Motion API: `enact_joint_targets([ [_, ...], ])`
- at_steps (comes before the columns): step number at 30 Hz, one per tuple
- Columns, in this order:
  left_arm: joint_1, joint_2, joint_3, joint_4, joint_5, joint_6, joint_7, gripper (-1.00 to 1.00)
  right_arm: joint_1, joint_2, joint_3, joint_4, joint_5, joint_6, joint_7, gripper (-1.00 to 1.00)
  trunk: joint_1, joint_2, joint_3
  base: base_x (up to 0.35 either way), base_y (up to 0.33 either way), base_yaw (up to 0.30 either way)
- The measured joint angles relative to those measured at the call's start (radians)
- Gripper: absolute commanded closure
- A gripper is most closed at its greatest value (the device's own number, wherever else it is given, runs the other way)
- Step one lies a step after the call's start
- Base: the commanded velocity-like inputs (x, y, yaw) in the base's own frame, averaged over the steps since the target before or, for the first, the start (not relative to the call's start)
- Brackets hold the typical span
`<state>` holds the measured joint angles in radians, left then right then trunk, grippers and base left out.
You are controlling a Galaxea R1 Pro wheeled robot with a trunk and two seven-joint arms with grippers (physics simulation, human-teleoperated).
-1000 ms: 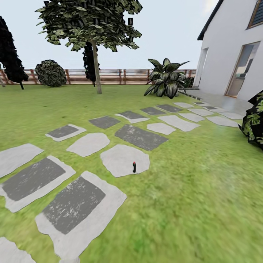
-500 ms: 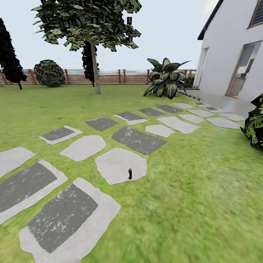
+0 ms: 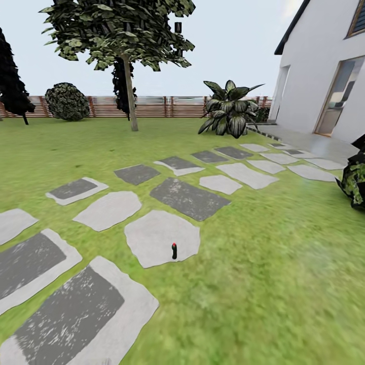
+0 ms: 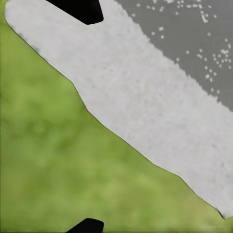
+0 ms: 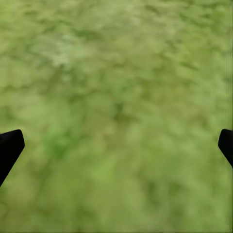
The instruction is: In the garden, pick up the pesticide atomizer on the floor and spray pesticide onto both trees until each tree trunk is fully covered.
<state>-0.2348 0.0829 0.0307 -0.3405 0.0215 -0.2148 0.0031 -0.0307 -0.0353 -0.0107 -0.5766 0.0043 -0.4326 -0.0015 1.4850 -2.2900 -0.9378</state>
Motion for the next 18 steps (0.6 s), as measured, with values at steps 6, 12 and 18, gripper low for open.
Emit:
enact_joint_targets([
  [6, 0.000, 0.000, 0.000, 0.000, 0.000, 0.000, 0.000, -1.00, 0.000, 0.000, 0.000, 0.001, 0.000, 0.000, 0.000, -1.00, 0.000, 0.000, 0.000, 0.287, -0.144, 0.000],
  [12, 0.000, 0.000, 0.000, 0.000, 0.000, 0.000, 0.000, -1.00, 0.000, 0.000, 0.000, 0.001, 0.000, 0.000, 0.000, -1.00, 0.000, 0.000, 0.000, 0.287, -0.145, 0.000],
  [18, 0.000, 0.000, 0.000, 0.000, 0.000, 0.000, 0.000, -1.00, 0.000, 0.000, 0.000, 0.001, 0.000, 0.000, 0.000, -1.00, 0.000, 0.000, 0.000, 0.287, -0.144, 0.000],
])
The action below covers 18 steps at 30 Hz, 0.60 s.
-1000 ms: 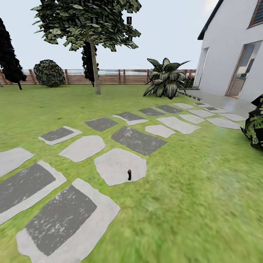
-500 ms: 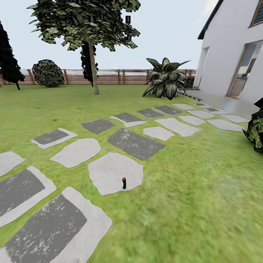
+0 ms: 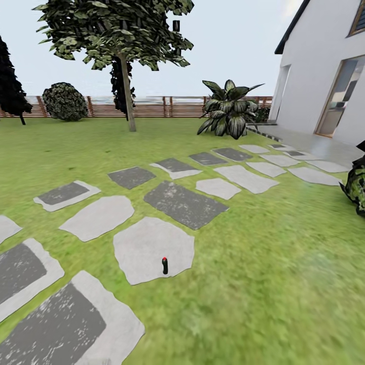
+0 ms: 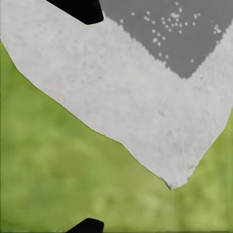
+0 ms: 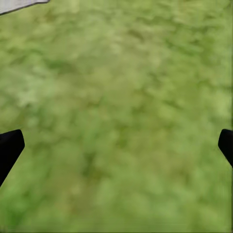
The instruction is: In the garden, pick up the pesticide atomizer on the floor and spray pesticide onto both trees until each tree trunk is fully covered.
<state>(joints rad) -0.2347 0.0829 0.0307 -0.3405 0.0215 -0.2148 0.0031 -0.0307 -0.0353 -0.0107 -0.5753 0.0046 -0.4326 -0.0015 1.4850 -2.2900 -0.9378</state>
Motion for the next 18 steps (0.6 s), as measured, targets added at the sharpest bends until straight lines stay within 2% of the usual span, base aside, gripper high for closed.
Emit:
enact_joint_targets([
  [18, 0.000, 0.000, 0.000, 0.000, 0.000, 0.000, 0.000, -1.00, 0.000, 0.000, 0.000, 0.000, 0.000, 0.000, 0.000, -1.00, 0.000, 0.000, 0.000, 0.286, -0.155, 0.000],
])
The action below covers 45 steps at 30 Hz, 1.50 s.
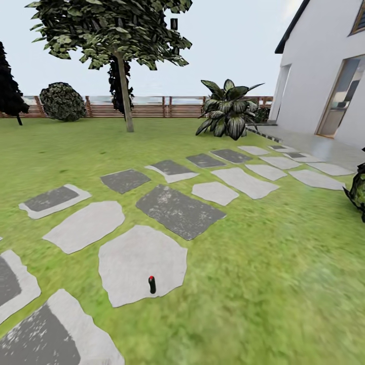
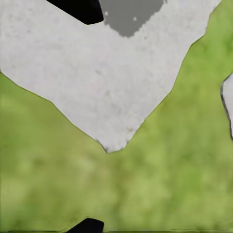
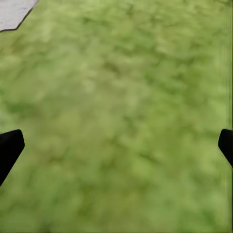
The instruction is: In the garden, pick up the pesticide atomizer on the floor and spray pesticide onto both trees until each tree trunk is fully covered.
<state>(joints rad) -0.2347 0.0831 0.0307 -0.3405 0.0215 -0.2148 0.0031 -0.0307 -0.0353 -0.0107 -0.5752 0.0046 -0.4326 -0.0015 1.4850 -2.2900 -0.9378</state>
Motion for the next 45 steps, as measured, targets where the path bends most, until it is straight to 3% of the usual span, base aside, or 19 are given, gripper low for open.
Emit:
enact_joint_targets([
  [45, 0.000, 0.001, 0.000, 0.000, 0.000, 0.000, 0.000, -1.00, 0.000, 0.000, 0.002, 0.000, 0.000, 0.000, 0.000, -1.00, 0.000, 0.000, 0.000, 0.283, -0.164, 0.000],
])
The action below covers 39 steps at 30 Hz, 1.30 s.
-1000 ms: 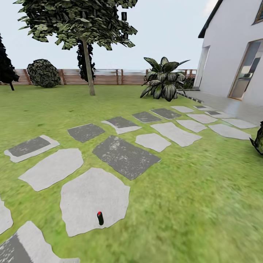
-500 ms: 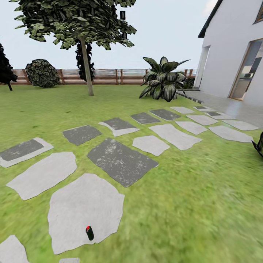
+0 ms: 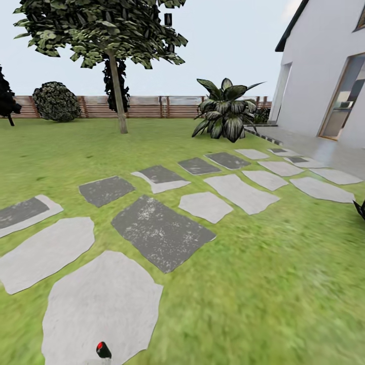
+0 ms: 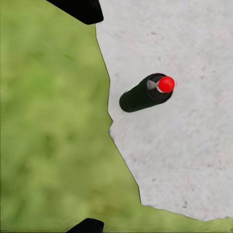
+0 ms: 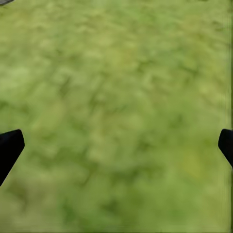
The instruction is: In the garden, pick up the pesticide atomizer on the floor and spray pesticide onto both trees until each tree trunk is fully covered.
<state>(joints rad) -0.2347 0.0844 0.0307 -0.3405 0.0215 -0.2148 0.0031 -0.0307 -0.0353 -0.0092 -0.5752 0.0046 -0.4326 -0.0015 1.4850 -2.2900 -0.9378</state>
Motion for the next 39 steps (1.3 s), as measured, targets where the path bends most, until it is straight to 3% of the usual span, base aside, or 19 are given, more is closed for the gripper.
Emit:
enact_joint_targets([
  [39, 0.000, 0.000, 0.000, 0.000, 0.000, 0.000, 0.000, -1.00, 0.000, 0.000, -0.001, -0.002, -0.001, 0.000, 0.000, -1.00, 0.000, 0.000, 0.000, 0.281, -0.166, 0.003],
])
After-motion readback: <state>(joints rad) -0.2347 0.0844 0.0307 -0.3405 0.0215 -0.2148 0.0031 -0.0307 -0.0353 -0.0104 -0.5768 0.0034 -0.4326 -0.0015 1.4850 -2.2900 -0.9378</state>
